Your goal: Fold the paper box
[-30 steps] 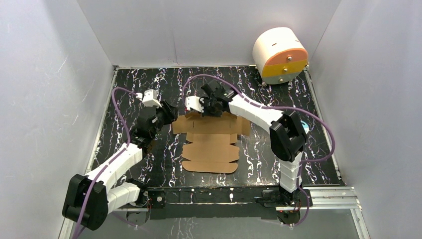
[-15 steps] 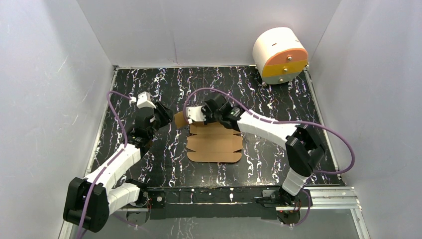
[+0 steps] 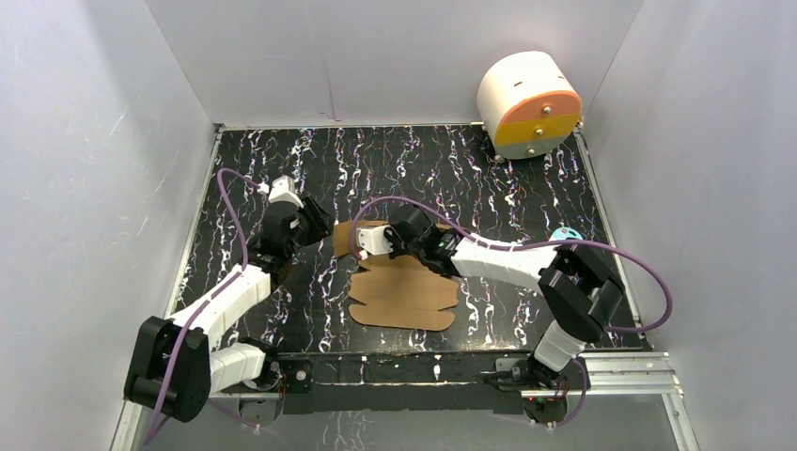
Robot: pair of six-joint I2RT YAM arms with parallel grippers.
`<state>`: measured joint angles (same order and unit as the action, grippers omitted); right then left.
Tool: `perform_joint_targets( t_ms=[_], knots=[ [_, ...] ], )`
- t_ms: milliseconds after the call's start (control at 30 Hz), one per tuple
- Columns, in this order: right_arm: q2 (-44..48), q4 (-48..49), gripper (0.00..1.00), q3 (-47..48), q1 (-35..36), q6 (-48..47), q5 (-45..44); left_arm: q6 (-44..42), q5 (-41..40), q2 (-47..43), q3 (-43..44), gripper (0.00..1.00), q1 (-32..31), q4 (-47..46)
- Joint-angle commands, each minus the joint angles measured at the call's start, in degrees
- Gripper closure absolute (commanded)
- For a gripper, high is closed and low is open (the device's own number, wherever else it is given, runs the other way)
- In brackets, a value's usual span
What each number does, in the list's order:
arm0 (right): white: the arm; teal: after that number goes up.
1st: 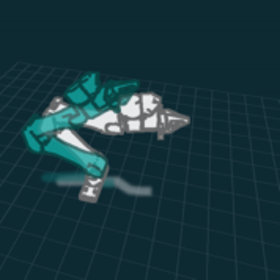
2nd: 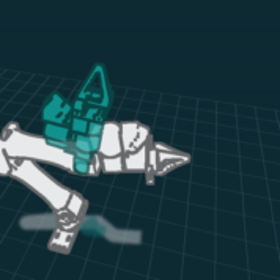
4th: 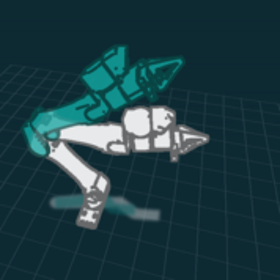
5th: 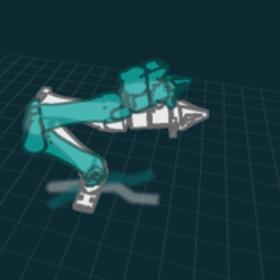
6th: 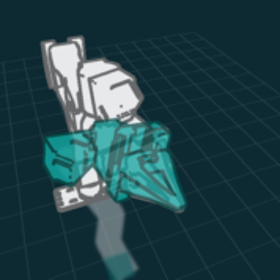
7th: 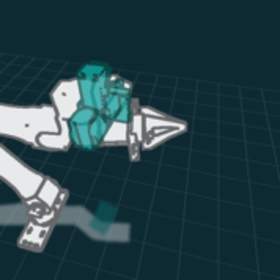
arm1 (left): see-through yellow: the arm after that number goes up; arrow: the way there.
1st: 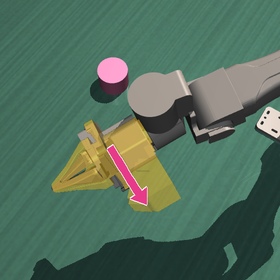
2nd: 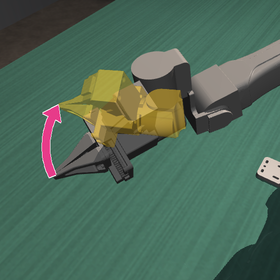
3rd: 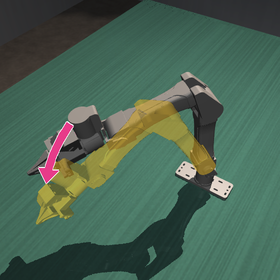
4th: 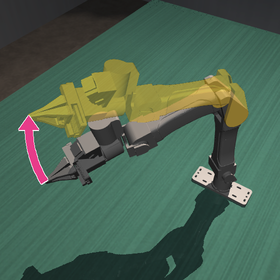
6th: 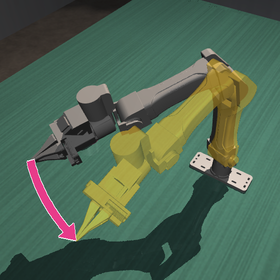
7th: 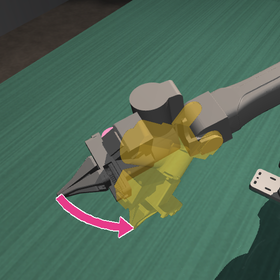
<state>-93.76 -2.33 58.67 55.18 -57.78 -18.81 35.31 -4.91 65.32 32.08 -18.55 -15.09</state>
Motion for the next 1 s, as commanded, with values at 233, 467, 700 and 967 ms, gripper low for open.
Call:
perform_joint_targets(
  t_ms=[233, 467, 700, 967],
  knots=[
    [3.6, 15.7, 1.00, -4.2, 1.3, -5.2, -3.4, -0.9, 2.3, 1.0, 1.9, 0.55, 0.2, 0.3],
    [2.4, 25.0, 1.00, -4.7, 0.7, -12.5, -1.9, -1.0, -0.7, 0.2, 3.2, 0.55, 0.3, 1.1],
    [-0.3, 31.8, 1.00, -6.7, 0.2, -15.3, -0.7, -2.3, -1.9, 0.9, 3.6, 0.51, 0.8, 1.1],
    [-2.5, 35.6, 1.00, -10.2, 0.0, -15.1, 0.6, -2.1, -0.7, 0.1, 3.3, 0.47, 0.8, 0.9]
  ],
)
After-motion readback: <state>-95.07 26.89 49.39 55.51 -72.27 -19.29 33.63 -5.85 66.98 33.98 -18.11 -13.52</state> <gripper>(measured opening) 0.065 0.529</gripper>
